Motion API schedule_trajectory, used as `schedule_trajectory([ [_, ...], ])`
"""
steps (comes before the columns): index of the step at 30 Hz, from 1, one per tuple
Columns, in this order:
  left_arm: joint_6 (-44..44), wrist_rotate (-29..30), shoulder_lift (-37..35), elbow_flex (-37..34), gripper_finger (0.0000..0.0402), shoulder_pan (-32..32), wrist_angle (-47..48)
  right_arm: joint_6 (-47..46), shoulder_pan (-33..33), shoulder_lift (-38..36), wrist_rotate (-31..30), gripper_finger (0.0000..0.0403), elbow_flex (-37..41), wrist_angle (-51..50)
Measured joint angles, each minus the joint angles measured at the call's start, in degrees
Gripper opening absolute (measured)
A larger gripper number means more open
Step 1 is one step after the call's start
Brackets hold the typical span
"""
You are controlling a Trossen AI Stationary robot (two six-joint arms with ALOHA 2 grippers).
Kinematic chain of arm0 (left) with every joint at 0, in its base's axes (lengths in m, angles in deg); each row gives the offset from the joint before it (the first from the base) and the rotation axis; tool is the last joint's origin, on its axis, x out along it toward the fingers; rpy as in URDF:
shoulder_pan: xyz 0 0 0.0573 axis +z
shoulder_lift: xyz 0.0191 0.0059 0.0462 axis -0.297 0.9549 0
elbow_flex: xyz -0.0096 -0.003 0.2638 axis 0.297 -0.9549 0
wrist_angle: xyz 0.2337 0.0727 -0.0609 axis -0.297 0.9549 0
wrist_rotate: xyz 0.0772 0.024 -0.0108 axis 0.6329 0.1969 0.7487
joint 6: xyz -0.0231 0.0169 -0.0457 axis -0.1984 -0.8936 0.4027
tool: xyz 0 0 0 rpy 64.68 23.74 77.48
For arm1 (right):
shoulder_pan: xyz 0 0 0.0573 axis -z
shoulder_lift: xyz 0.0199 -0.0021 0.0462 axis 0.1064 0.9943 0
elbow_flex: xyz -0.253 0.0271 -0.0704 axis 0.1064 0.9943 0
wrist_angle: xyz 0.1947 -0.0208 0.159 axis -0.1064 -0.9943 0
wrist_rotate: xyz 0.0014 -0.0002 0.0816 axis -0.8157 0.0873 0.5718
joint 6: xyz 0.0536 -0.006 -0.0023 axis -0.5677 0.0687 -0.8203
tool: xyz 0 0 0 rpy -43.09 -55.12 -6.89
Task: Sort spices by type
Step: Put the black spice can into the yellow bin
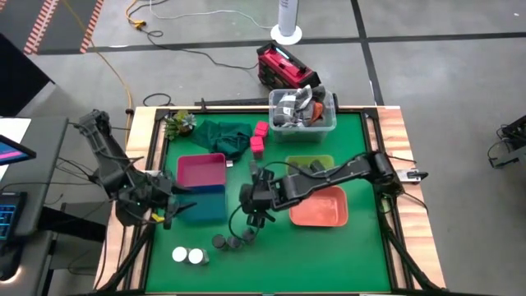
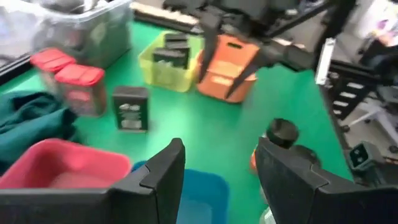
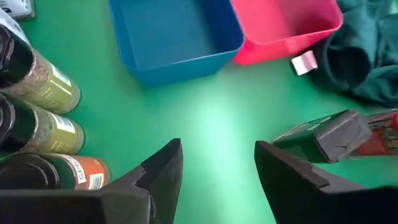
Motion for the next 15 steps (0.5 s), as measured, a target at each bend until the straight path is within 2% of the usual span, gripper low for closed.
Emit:
schedule_trajectory([
  [5, 0.8, -1.7, 1.5, 5.3, 0.0185, 6.1, 9.5, 2.9, -0.6, -0.1, -7.2, 0.0230, 0.5, -0.1],
  [10, 0.2, -1.5, 2.3, 7.2, 0.0185, 13.4, 10.9, -5.3, 5.9, 0.0, -5.9, 0.0230, 0.5, -0.8],
  [12, -0.7, -0.6, 3.2, 7.0, 0.0185, 14.5, 10.9, -7.0, 8.2, 0.5, -6.1, 0.0230, 0.5, -1.0],
  [15, -0.6, 3.7, 5.4, 5.8, 0.0185, 14.3, 10.3, -8.6, 9.8, 0.7, -6.6, 0.0230, 0.9, -0.6],
])
